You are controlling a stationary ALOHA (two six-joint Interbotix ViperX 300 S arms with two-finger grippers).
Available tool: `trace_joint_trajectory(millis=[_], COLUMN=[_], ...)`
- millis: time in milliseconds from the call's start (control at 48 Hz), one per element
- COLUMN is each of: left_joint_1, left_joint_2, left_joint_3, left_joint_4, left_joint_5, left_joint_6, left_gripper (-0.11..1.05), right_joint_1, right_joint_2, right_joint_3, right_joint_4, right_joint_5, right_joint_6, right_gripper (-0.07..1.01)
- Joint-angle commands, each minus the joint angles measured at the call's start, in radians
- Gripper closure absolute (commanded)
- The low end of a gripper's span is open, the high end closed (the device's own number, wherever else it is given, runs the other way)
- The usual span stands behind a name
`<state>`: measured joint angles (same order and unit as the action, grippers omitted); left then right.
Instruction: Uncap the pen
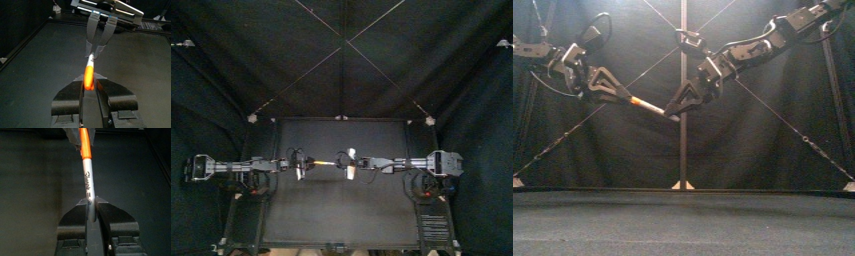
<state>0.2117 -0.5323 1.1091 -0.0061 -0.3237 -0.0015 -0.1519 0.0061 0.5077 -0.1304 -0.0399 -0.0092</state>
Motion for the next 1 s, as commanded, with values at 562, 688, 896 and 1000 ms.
trace_joint_trajectory(millis=[562, 688, 896, 1000], left_joint_1=[-0.020, -0.020, -0.020, -0.020], left_joint_2=[-0.044, -0.052, -0.075, -0.091], left_joint_3=[0.011, 0.020, 0.035, 0.044], left_joint_4=[-0.002, 0.000, -0.002, -0.002], left_joint_5=[0.000, 0.000, 0.000, 0.000], left_joint_6=[0.0000, 0.0000, 0.0000, 0.0000], left_gripper=[0.41, 0.41, 0.41, 0.41], right_joint_1=[0.008, 0.006, 0.003, 0.003], right_joint_2=[-0.106, -0.121, -0.133, -0.146], right_joint_3=[0.075, 0.084, 0.110, 0.124], right_joint_4=[0.002, 0.002, 0.002, 0.002], right_joint_5=[-0.008, -0.008, -0.008, -0.011], right_joint_6=[0.008, 0.008, 0.008, 0.008], right_gripper=[0.48, 0.48, 0.48, 0.48])
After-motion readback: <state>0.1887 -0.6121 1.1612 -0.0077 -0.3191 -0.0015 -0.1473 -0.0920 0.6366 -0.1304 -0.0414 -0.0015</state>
